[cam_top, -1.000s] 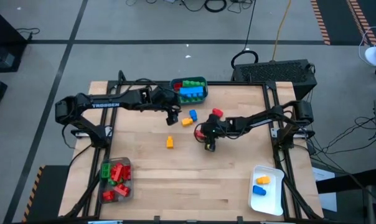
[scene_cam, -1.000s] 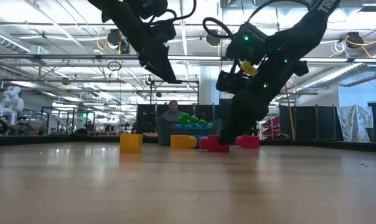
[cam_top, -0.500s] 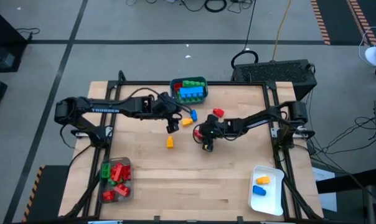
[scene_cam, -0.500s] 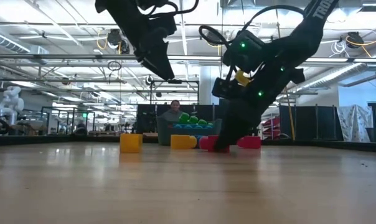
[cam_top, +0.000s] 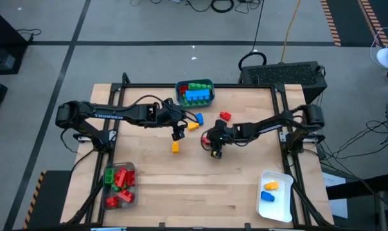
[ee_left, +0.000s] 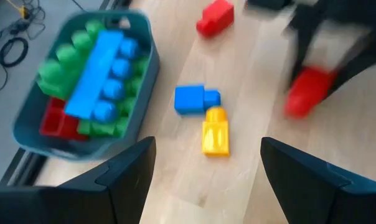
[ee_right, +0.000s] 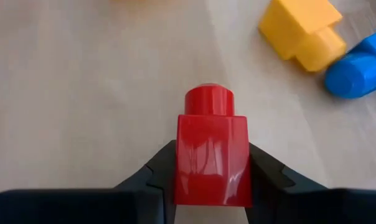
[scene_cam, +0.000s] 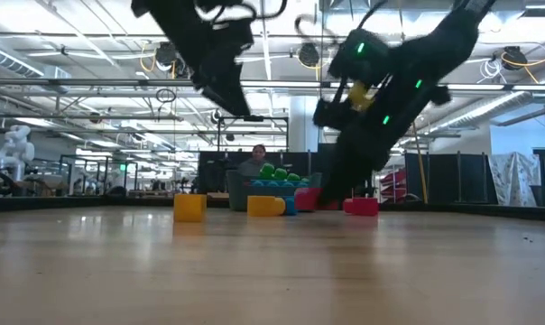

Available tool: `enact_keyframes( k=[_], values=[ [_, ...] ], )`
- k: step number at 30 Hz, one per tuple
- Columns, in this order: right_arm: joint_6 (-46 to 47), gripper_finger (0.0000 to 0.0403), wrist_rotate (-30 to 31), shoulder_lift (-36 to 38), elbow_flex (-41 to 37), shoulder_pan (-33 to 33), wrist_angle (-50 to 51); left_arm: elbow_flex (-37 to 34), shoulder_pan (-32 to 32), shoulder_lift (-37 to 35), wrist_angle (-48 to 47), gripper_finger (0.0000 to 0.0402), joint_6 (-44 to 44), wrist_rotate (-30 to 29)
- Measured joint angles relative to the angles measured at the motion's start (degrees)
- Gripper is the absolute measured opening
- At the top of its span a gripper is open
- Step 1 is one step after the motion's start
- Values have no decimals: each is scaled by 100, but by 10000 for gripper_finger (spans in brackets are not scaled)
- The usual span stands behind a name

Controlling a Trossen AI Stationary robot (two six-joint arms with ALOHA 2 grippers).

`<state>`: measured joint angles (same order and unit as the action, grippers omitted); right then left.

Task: Sort blocks by size
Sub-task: Put the game piece into the white container

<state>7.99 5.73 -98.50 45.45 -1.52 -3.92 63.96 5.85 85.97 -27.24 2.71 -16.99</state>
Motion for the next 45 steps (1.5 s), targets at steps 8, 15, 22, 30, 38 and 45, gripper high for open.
enact_keyframes(
  k=[8, 15, 22, 30, 38, 45],
  values=[
    [1081, 113, -14, 1648, 2, 884, 1823, -1264, 0, 7, 1225, 292, 287, 126],
    [2689, 113, -11, 2909, 2, 1954, 3549, -1871, -53, 9, 2317, 292, 605, 522],
    [4488, 117, -35, 3499, 2, 3232, 3938, -1888, -142, 9, 2657, 292, 590, 516],
    [6296, 117, -575, 3642, 2, 4473, 3941, -1888, -144, 9, 3040, 292, 545, 511],
    [8304, 118, -909, 3648, 2, 5856, 3888, -1888, -149, 9, 3079, 292, 585, 507],
    [9647, 128, -727, 3480, 2, 6389, 4857, -1888, -149, 9, 3149, 292, 586, 503]
  ],
)
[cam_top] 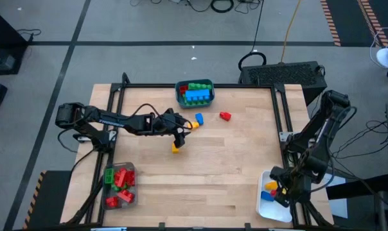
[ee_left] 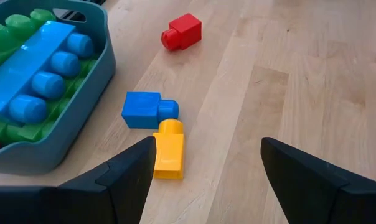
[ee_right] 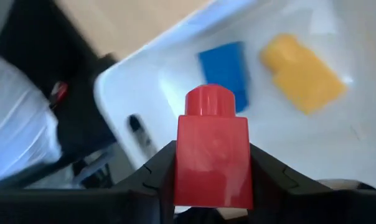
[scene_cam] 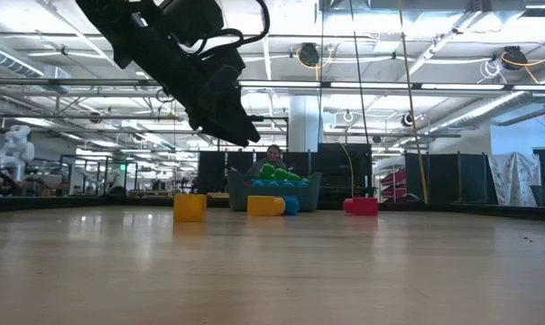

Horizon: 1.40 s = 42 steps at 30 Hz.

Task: Sort blocks by size
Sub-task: Put the game piece into the white container

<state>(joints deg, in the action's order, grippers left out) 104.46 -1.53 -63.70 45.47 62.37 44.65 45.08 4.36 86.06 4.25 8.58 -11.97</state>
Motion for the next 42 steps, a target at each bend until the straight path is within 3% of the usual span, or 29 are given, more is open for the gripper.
enact_keyframes(
  k=[11, 22, 27, 31, 42],
  values=[
    [56, 213, 40, -109, -2, -14, 160, 0, 0, 0, -8, 292, 0, -2],
    [-1501, 203, 2228, 540, -2, -737, 664, 0, 0, 0, -26, 292, 4, 77],
    [-2569, 201, 3179, 640, -2, -1437, 804, 0, 0, 0, -28, 292, 4, 93],
    [-3501, 201, 3588, 623, -2, -2224, 801, 0, 0, 0, -42, 292, 4, 98],
    [-6314, 213, 3688, 79, -2, -4587, 102, 0, -28, 0, -87, 292, 15, 103]
  ],
)
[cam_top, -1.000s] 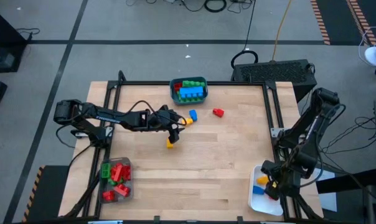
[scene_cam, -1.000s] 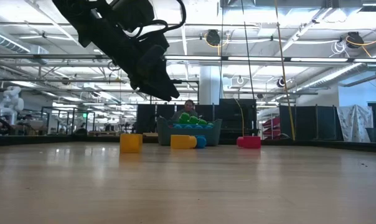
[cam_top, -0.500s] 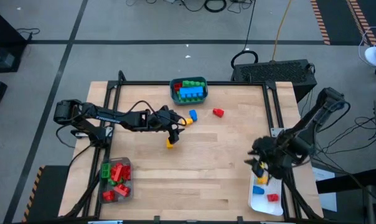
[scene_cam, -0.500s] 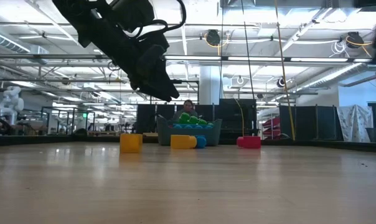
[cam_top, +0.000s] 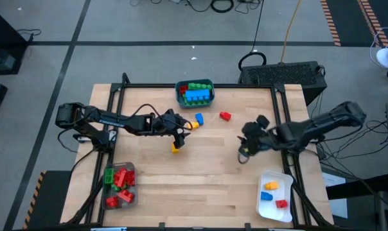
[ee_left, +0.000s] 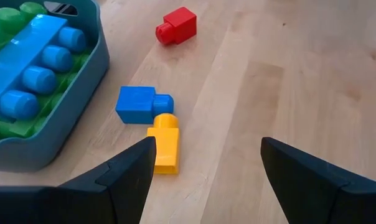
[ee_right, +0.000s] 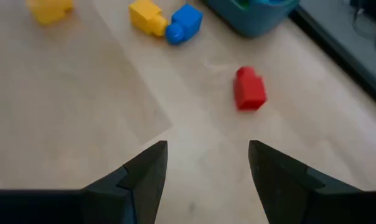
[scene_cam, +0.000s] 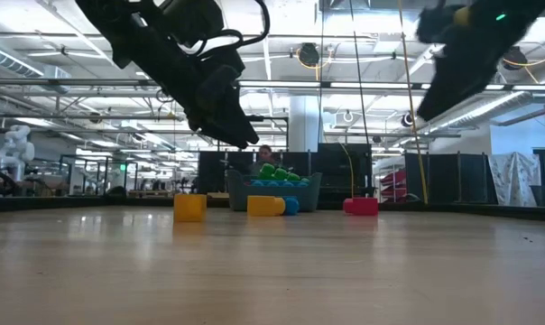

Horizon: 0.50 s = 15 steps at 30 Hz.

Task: Sort blocks by size
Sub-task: Put the game piece into the white container

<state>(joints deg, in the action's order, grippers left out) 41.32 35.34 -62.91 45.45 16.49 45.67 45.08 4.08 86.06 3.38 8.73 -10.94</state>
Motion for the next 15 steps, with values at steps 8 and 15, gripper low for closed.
enact_keyframes(
  k=[8, 15],
  values=[
    [-2036, 252, -740, -596, 2, -1425, -1162, 0, -140, 0, 0, 292, 0, 5],
    [-3373, 278, -1550, -1300, 0, -2428, -2059, 0, -214, 0, -124, 292, 1, 5]
  ],
)
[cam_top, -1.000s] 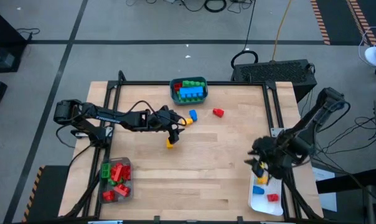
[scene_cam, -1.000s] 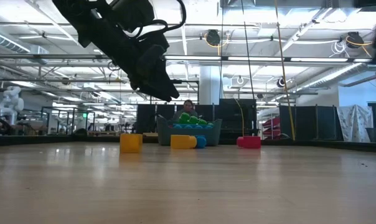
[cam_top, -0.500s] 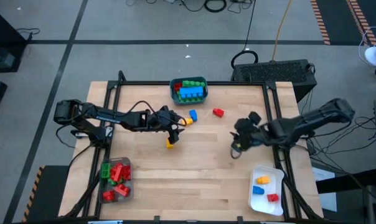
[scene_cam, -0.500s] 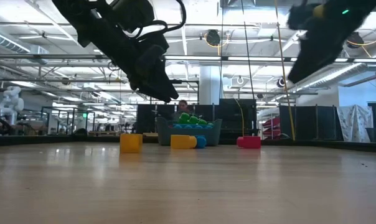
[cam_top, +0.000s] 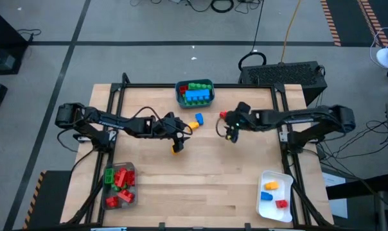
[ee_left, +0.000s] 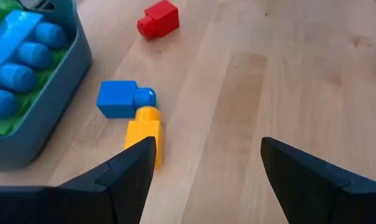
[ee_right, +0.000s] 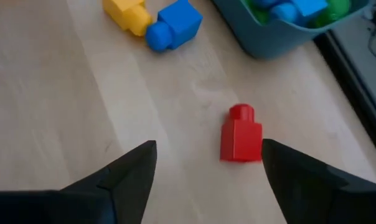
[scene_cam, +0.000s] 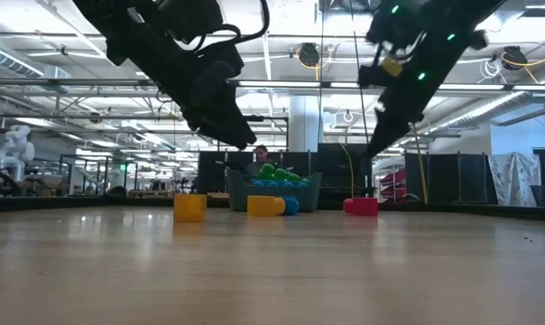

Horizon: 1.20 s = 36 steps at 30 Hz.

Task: Sort blocks by size
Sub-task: Put the game piece into the white container

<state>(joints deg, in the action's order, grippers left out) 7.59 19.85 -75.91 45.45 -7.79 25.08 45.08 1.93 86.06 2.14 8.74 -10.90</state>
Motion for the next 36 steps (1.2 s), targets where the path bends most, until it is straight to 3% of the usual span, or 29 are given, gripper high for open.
enact_keyframes(
  k=[13, 19, 23, 29, 36],
  values=[
    [-492, 323, -380, -1233, 0, -1417, -864, 0, 0, 0, -343, 292, 138, 0],
    [-675, 321, -1096, -1585, 1, -1758, -1178, 0, 2, 0, -375, 292, 137, 0],
    [-820, 309, -1142, -1880, 0, -1818, -1294, 0, 2, 0, -416, 292, 137, 0],
    [-823, 254, -1280, -2038, 2, -1814, -1425, 0, 2, 0, -443, 292, 135, -1],
    [-827, 124, -1241, -2016, 2, -1819, -1395, 0, 2, 0, -438, 292, 135, -2]
  ],
)
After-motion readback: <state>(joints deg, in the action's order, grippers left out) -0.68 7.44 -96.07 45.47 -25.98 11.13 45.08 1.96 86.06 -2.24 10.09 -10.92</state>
